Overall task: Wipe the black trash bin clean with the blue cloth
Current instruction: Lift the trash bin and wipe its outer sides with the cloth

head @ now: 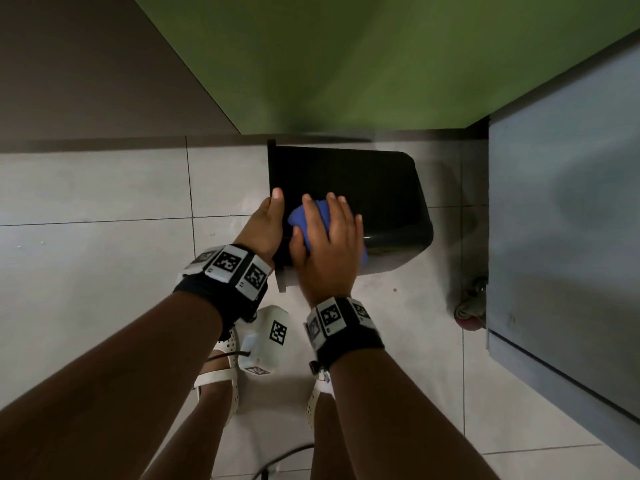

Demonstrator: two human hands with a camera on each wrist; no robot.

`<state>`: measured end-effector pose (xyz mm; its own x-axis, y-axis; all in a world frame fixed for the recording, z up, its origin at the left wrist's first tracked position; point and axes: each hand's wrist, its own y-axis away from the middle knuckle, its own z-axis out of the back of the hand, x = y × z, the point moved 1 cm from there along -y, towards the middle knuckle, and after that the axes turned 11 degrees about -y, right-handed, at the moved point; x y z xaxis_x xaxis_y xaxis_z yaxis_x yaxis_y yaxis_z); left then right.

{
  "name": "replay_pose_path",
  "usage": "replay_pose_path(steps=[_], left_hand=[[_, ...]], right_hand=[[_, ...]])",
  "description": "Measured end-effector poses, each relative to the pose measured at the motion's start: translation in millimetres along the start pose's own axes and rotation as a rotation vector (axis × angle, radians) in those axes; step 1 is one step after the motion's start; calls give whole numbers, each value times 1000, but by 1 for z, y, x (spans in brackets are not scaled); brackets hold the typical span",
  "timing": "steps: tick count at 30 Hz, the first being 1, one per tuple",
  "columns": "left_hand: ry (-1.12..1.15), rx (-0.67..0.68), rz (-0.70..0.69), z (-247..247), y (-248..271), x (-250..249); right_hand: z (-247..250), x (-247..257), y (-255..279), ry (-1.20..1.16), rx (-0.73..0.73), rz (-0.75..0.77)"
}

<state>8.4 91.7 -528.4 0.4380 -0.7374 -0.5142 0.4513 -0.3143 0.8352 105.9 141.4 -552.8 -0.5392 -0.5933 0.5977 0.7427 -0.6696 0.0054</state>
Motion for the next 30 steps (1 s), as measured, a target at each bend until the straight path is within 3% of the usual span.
replay_pose_path(steps=[7, 13, 17, 20, 22, 26, 30], left_hand=[[-127, 4, -30, 0, -17, 17], [-196, -25, 31, -5, -7, 9], [-205, -52, 96, -7, 3, 9], [-192, -101, 137, -8, 8, 14], [-177, -122, 173, -8, 8, 22], [-155, -130, 212, -3, 8, 26], [-151, -136, 229, -3, 8, 25]], right_hand=[[21, -41, -4, 39, -40, -50], [38, -73, -13, 67, -66, -219], [40, -89, -18, 40, -91, -425], [42, -99, -23, -153, -167, -766], [37, -96, -23, -162, -189, -874], [17, -69, -11, 32, -168, -606], [-8, -34, 4, 42, -48, -336]])
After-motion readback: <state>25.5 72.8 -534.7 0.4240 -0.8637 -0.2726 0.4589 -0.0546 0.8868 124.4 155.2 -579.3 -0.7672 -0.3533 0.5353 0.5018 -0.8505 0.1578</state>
